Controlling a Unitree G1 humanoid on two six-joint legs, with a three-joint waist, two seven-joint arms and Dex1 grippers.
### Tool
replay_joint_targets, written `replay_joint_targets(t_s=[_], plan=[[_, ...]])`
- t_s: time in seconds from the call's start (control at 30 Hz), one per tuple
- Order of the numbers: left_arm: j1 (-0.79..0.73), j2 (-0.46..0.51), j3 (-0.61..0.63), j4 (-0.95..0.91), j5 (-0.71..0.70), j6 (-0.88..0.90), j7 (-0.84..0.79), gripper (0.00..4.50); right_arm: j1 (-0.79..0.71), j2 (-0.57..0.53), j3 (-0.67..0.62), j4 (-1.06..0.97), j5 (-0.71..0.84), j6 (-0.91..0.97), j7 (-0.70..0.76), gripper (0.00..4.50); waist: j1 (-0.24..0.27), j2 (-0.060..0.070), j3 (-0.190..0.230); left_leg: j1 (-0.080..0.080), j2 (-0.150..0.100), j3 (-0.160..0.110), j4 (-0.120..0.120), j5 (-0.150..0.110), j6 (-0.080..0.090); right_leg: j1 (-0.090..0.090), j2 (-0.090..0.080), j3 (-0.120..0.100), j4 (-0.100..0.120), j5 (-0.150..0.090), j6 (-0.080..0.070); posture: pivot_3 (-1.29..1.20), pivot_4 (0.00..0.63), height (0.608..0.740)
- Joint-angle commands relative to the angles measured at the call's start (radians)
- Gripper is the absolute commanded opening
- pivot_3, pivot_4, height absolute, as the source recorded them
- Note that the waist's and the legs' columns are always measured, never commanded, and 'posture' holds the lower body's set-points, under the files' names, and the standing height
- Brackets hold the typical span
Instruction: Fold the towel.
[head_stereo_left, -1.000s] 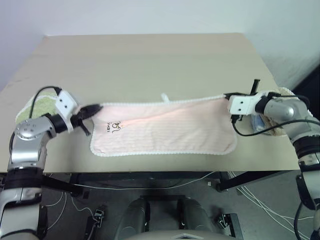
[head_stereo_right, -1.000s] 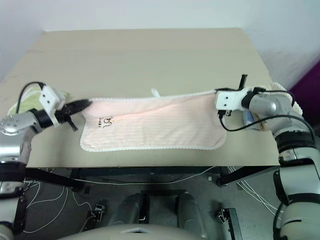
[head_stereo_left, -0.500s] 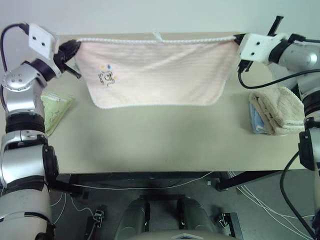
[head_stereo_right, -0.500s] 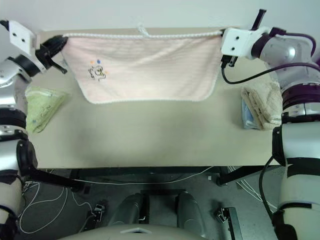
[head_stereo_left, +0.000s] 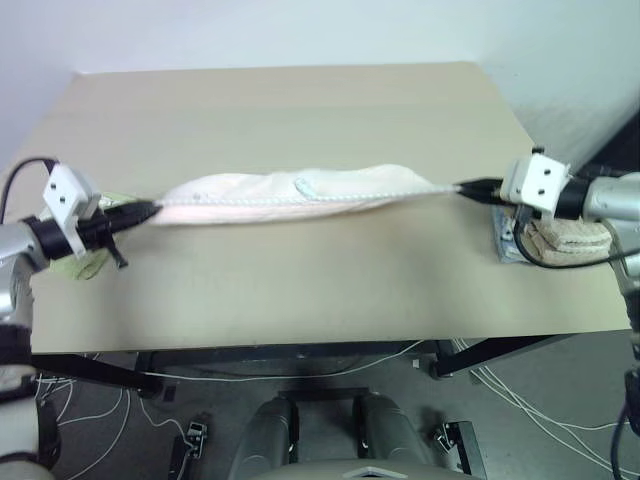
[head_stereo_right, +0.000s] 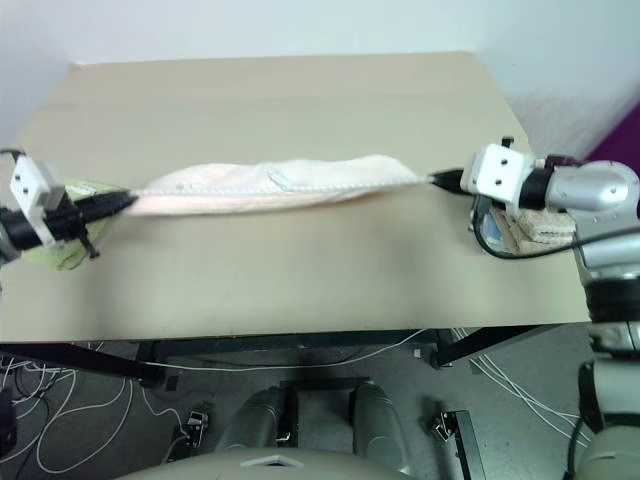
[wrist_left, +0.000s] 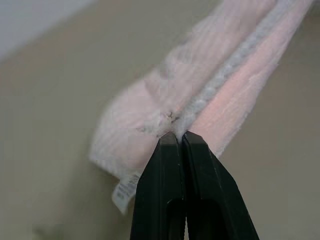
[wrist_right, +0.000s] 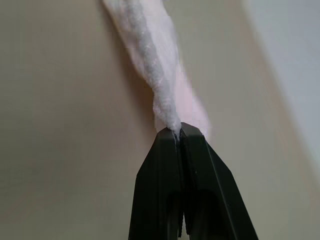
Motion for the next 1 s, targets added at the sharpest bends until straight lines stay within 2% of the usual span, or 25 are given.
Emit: replay_joint_targets(t_s=[0.03, 0.23, 0.43, 0.67, 0.87, 1.0], plan=[[0.119, 0.054, 0.086, -0.127, -0.059, 0.100, -0.041, 0.00, 0.124, -0.075, -0.095, -0.190, 0.130, 0.150, 0.077, 0.01, 0.003, 0.000, 0.000, 0.000, 0.000, 0.000, 0.000, 0.000, 0.000, 0.000, 0.000, 0.000, -0.001, 0.000, 0.000, 0.00, 0.150, 0.740], [0.261, 0.063, 0.133, -0.246, -0.087, 0.186, -0.050, 0.00, 0.290, -0.153, -0.169, -0.339, 0.214, 0.292, 0.157, 0.01, 0.022, 0.000, 0.000, 0.004, 0.000, 0.000, 0.000, -0.001, 0.001, 0.005, -0.001, 0.000, -0.003, 0.000, 0.000, 0.00, 0.150, 0.740], [0.272, 0.045, 0.128, -0.288, -0.072, 0.206, -0.024, 0.00, 0.235, -0.126, -0.143, -0.322, 0.176, 0.300, 0.134, 0.01, 0.025, 0.000, 0.000, 0.005, 0.000, -0.001, 0.000, -0.001, 0.001, 0.007, -0.002, 0.000, -0.005, 0.000, 0.000, 0.00, 0.150, 0.740], [0.039, -0.020, 0.007, -0.082, 0.092, 0.083, 0.134, 0.00, 0.026, -0.012, -0.009, -0.128, 0.019, 0.225, 0.070, 0.01, 0.027, 0.000, 0.000, 0.005, -0.001, -0.001, 0.000, -0.001, 0.001, 0.008, -0.002, -0.002, -0.006, 0.000, 0.000, 0.00, 0.150, 0.740], [-0.194, -0.095, -0.120, 0.199, 0.258, -0.083, 0.256, 0.00, -0.185, 0.111, 0.092, 0.195, -0.141, 0.080, 0.003, 0.01, 0.025, 0.000, 0.000, 0.003, -0.001, 0.000, 0.000, -0.001, 0.001, 0.005, 0.001, -0.002, -0.005, 0.000, 0.000, 0.00, 0.150, 0.740], [-0.298, -0.133, -0.174, 0.358, 0.330, -0.177, 0.308, 0.00, -0.297, 0.174, 0.121, 0.409, -0.217, -0.032, -0.048, 0.01, 0.024, 0.000, 0.000, 0.003, -0.001, 0.001, 0.000, -0.001, 0.000, 0.004, 0.001, -0.001, -0.004, 0.000, 0.000, 0.00, 0.150, 0.740]])
